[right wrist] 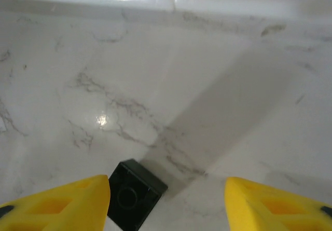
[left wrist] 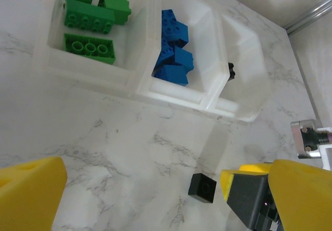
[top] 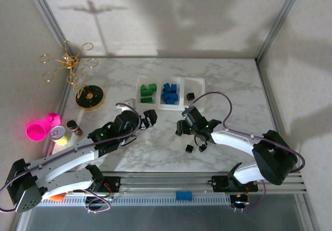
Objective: Sort the legos into containers by color
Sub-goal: Pick up the lego from the center of the table.
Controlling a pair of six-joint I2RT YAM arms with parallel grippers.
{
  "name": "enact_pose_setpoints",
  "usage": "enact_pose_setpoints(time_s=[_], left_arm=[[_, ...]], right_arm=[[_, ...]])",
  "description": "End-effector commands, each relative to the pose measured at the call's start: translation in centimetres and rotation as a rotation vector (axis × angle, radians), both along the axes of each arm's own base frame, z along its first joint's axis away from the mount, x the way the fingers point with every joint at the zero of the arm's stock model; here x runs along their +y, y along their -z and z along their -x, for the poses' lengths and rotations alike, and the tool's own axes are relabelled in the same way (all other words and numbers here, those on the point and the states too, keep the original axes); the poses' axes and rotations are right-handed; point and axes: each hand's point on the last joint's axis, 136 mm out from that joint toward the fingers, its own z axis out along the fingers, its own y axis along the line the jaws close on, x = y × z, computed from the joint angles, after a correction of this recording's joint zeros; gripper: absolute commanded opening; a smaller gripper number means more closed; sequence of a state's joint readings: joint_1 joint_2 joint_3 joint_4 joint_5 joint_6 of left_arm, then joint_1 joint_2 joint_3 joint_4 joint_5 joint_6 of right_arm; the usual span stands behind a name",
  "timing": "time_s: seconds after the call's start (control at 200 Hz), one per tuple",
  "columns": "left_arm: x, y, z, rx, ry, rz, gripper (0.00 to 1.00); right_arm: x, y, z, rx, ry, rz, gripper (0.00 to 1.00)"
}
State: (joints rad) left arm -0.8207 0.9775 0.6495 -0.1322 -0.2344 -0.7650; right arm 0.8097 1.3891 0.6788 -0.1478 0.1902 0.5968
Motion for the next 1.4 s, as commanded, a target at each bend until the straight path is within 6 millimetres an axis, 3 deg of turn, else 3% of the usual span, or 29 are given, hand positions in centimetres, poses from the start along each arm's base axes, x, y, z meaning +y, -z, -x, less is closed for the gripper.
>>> enact_pose_setpoints(time_s=[0.0,0.155,0.436,0.561,0.901,0.981,1.242,1.397], left_arm=[[0.9,0.4,0.5,0.008,-0.021,0.026,1.0],[1.6,0.5,0.8,0.007,-0.041,0.02,0.99],[2.1,0.7,1.0,0.006,-0.051,0.017,1.0],[2.1,0.5,1.0,0.001,-0.047,0.015,1.0],[2.3,0.4,1.0,-0.004,-0.056,0.012,1.0],[2.2,0.5,0.9,0.0,-0.054,0.011,1.0],[1.7,0.1,0.8,0.0,-0.038,0.016,1.0],[1.0,-0.9,0.6,-0.016,-0.02,0.04,1.0]], right_arm=[[1.2,0.1,0.6,-0.014,0.039,-0.049,0.63],[3.3,1.1,0.8,0.006,0.009,-0.048,0.64],[4.8,2.8,0.7,0.014,0.045,0.04,0.58],[4.7,2.9,0.2,0.001,0.052,0.103,0.51],[5.1,4.0,1.0,0.028,-0.008,0.157,0.48],[4.9,4.2,1.0,0.03,-0.005,0.172,0.43],[4.8,2.6,0.7,-0.001,-0.003,0.175,0.35],[4.7,-0.3,-0.1,-0.045,0.004,0.141,0.36]])
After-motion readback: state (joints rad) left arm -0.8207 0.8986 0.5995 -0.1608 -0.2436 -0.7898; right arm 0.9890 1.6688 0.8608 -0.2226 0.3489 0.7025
